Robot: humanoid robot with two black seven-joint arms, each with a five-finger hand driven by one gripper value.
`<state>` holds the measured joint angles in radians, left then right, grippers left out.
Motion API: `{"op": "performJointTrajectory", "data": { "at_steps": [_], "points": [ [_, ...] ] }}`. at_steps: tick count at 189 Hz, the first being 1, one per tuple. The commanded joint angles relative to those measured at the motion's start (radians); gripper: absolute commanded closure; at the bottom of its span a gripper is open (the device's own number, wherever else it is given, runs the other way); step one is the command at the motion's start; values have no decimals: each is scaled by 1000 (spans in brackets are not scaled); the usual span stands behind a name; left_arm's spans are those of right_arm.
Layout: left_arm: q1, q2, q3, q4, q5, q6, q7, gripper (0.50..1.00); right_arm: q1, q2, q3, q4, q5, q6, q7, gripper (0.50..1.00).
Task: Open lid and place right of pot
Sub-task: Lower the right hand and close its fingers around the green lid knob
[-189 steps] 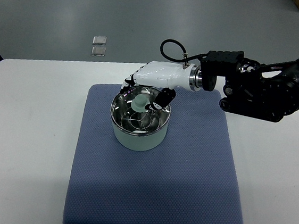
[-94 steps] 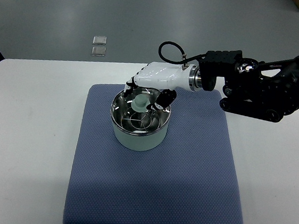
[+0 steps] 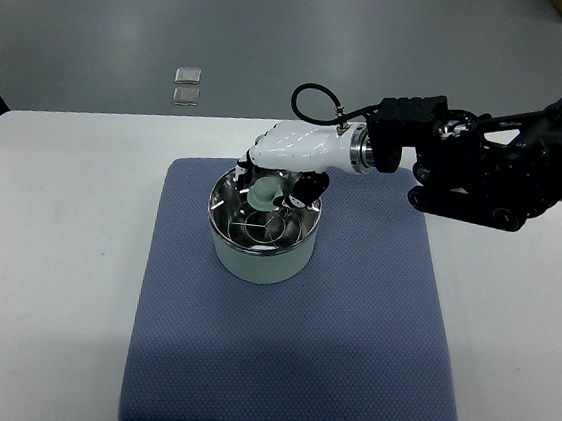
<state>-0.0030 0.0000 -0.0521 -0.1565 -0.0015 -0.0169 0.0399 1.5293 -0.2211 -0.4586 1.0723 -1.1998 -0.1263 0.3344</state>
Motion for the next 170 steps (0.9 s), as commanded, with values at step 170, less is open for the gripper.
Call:
{"op": "performJointTrajectory", "data": {
  "at_steps": [170],
  "points": [
    [0, 0, 0, 0, 0, 0, 0, 500, 2, 9, -2, -8, -18, 1, -2, 873]
  ]
}}
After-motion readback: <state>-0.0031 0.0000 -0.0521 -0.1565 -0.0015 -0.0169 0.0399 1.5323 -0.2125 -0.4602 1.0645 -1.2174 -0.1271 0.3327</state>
